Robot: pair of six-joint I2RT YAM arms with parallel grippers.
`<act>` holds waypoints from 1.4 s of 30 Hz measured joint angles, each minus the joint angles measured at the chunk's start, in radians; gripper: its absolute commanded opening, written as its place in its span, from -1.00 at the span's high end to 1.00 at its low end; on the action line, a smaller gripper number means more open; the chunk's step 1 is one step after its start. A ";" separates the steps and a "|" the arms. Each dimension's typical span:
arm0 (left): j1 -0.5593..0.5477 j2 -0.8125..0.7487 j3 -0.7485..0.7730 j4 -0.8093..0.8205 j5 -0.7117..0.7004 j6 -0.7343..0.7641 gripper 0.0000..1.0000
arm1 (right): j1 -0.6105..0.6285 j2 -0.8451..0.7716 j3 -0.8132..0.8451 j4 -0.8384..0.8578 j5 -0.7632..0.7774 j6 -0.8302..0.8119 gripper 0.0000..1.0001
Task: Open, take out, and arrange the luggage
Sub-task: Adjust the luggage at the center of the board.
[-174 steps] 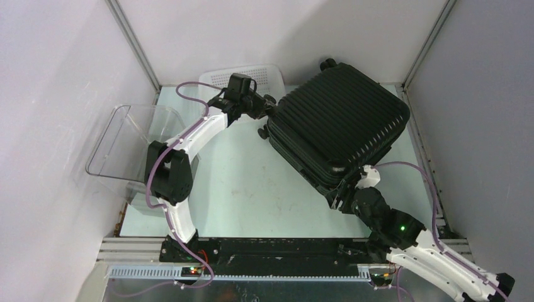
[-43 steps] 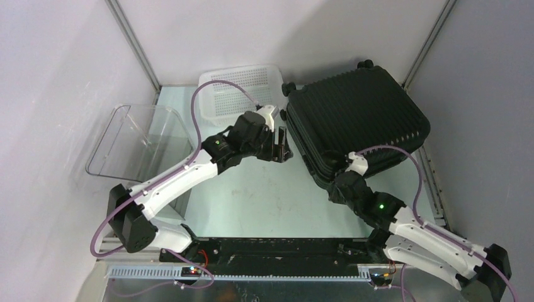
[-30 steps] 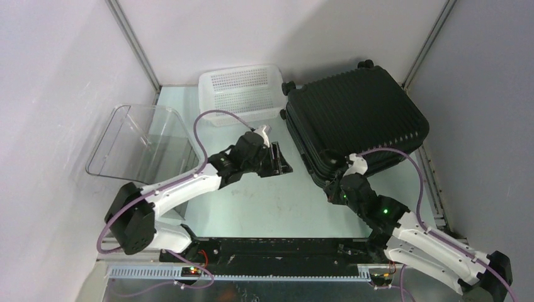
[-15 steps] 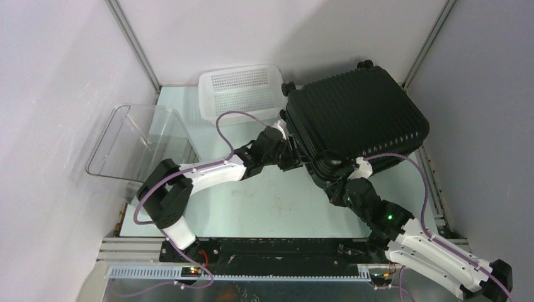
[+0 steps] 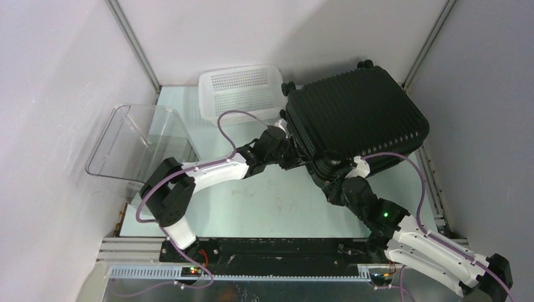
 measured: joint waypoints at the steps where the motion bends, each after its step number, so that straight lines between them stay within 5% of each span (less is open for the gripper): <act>1: -0.002 -0.008 -0.015 0.012 -0.006 -0.005 0.14 | 0.002 0.000 0.000 0.000 0.002 0.002 1.00; 9: -0.006 -0.021 -0.095 -0.001 -0.042 -0.018 0.15 | 0.008 0.000 0.000 0.000 0.009 0.018 1.00; 28: -0.006 0.054 -0.017 0.046 -0.027 -0.043 0.13 | 0.053 0.006 0.000 -0.012 0.063 0.033 1.00; 42: -0.003 0.058 -0.044 0.092 -0.014 -0.068 -0.16 | 0.114 0.069 0.001 0.033 0.147 0.052 1.00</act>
